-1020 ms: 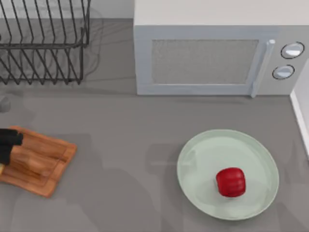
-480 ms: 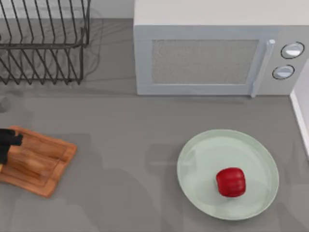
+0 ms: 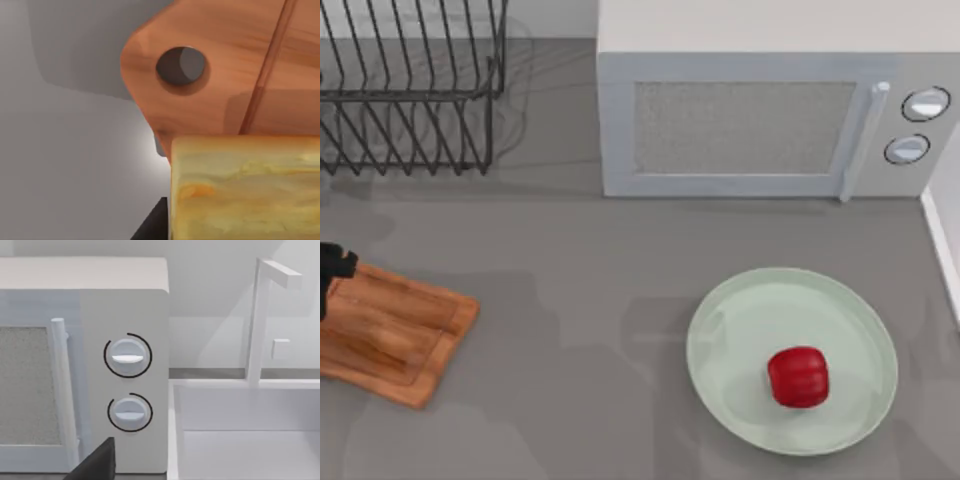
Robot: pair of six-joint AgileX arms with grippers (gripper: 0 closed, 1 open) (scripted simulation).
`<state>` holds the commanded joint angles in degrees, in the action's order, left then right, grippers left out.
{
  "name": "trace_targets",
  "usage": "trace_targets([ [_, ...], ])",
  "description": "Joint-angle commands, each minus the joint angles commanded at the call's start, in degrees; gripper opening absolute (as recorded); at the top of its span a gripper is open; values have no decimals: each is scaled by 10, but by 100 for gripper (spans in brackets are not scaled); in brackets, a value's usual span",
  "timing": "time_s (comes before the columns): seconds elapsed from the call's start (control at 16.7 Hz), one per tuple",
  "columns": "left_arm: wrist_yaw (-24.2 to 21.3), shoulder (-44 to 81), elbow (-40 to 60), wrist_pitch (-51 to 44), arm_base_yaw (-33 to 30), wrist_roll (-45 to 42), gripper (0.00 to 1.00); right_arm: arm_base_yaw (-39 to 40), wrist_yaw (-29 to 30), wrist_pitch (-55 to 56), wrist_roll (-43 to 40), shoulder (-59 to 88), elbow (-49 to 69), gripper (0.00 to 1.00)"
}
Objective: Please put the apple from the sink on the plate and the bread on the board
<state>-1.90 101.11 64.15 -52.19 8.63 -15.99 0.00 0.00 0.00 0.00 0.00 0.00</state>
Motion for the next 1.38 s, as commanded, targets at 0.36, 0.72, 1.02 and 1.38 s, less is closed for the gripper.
trace_targets([
  [0.36, 1, -48, 98, -152, -1, 3, 0, 0, 0, 0, 0, 0, 0, 100],
  [0.72, 1, -49, 102, -157, -2, 4, 0, 0, 0, 0, 0, 0, 0, 100],
  [1.02, 11, -22, 85, -114, -52, 84, 0, 0, 0, 0, 0, 0, 0, 100],
  [1.38, 21, 9, 67, -68, -108, 168, 0, 0, 0, 0, 0, 0, 0, 100],
])
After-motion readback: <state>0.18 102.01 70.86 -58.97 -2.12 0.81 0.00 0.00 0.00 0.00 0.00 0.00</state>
